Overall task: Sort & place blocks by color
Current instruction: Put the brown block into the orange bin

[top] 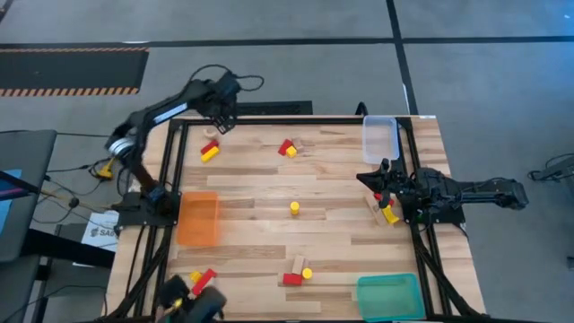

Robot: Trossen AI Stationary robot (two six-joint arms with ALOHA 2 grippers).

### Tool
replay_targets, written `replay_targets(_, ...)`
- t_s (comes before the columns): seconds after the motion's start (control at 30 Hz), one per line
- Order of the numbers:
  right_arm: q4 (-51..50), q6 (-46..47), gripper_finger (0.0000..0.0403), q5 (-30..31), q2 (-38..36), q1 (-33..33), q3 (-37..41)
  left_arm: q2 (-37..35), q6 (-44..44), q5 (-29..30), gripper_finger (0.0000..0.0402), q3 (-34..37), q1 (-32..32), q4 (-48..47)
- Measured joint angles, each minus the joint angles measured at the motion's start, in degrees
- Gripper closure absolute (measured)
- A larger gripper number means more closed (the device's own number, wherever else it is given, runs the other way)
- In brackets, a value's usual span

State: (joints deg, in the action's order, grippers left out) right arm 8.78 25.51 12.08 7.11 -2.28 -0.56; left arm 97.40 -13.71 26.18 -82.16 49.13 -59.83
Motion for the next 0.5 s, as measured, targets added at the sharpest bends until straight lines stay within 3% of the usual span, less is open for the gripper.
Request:
replay_targets(0.1,-1.0,0.0,0.0353,-0.1,0.0,0.0,0.0,5.4,0.7,-7.9,0.0150,-3.3,2.5,-4.4)
replay_targets(0.27,-1.9,0.0,0.0353,-0.2,0.0,0.0,0.0,12.4,0.3,-3.3,0.0145,-4.8,3.5,-6.9)
replay_targets(0.5,-2.7,0.0,0.0353,-0.2,0.0,0.0,0.0,16.2,-0.2,-3.4,0.0157,-4.8,3.5,-10.3)
